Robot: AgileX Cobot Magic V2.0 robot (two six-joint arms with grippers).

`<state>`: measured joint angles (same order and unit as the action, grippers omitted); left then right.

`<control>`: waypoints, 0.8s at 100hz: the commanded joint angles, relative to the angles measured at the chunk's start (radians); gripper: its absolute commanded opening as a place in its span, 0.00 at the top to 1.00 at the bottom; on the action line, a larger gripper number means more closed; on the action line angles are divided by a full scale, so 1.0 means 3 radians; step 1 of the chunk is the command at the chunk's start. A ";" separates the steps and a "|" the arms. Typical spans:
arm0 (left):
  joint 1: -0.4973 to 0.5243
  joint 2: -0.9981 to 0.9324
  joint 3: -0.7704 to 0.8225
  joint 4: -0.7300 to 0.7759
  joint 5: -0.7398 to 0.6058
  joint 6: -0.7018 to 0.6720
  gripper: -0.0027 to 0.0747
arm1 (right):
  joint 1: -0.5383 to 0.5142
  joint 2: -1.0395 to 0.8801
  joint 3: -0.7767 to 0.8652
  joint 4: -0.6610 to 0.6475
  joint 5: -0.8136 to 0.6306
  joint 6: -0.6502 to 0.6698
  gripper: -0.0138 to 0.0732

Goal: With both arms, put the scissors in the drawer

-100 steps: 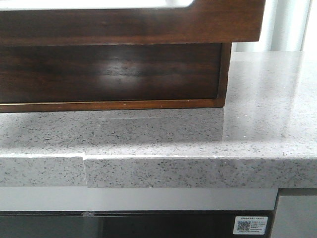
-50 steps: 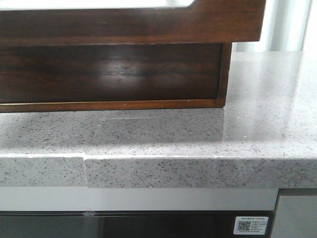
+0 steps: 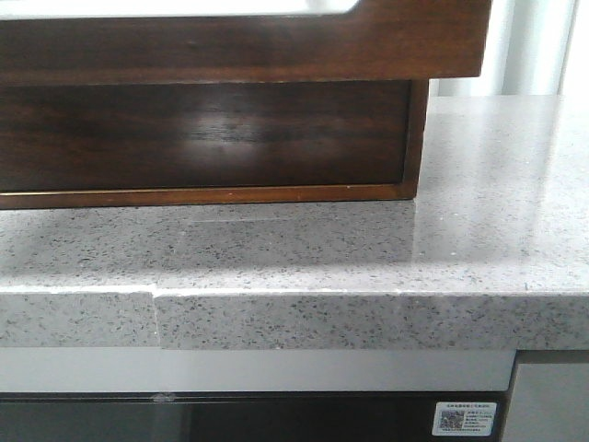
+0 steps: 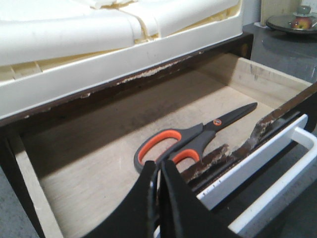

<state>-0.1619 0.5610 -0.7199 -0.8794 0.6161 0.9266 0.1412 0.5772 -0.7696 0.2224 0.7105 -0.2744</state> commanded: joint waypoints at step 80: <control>0.0344 -0.1985 0.2219 0.2716 -0.1739 -0.3034 0.99 | -0.0023 0.0001 -0.0091 0.0016 -0.0202 0.0004 0.92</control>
<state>-0.0594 -0.0035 -0.0731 -0.1266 0.2468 0.0969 0.1402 0.5772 -0.7696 0.2224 0.7123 -0.2719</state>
